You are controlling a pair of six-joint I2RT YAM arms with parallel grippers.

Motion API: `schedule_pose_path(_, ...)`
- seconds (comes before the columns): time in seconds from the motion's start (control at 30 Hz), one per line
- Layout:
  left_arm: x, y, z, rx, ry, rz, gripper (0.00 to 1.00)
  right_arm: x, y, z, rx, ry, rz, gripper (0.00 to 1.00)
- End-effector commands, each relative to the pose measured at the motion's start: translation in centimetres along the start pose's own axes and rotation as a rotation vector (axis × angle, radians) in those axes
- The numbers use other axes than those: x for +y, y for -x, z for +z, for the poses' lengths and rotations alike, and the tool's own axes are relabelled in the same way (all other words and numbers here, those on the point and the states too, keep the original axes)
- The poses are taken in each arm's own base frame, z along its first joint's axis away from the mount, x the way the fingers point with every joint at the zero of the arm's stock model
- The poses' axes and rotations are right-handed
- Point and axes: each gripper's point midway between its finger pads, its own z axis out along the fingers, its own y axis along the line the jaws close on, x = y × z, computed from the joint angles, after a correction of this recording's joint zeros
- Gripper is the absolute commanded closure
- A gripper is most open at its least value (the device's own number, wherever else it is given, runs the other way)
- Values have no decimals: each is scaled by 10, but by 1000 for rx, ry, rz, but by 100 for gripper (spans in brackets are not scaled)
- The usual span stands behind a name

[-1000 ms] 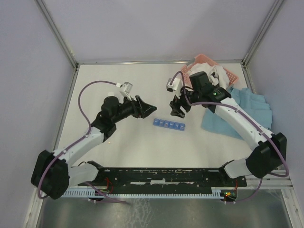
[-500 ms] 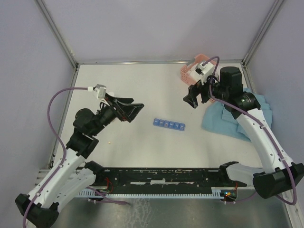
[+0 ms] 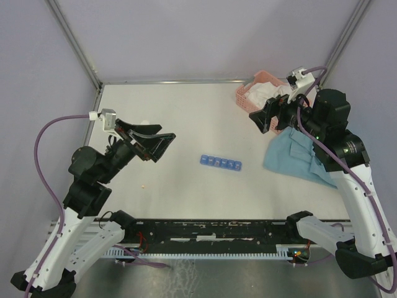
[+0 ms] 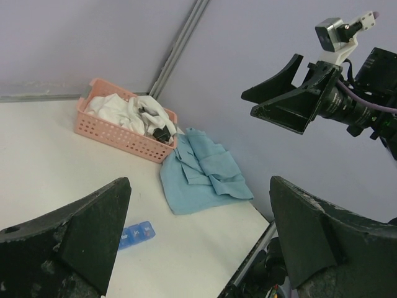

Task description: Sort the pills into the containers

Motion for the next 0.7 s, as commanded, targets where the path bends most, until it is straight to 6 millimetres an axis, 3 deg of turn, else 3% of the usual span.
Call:
schedule_pose_path(0.0, -9, 14, -4, -20, -22, 59, 1, 4, 19, -14, -40, -13, 9, 0)
schedule_pose_path(0.67, -7, 6, -7, -13, -25, 68, 1, 7, 8, -10, -31, 21, -13, 0)
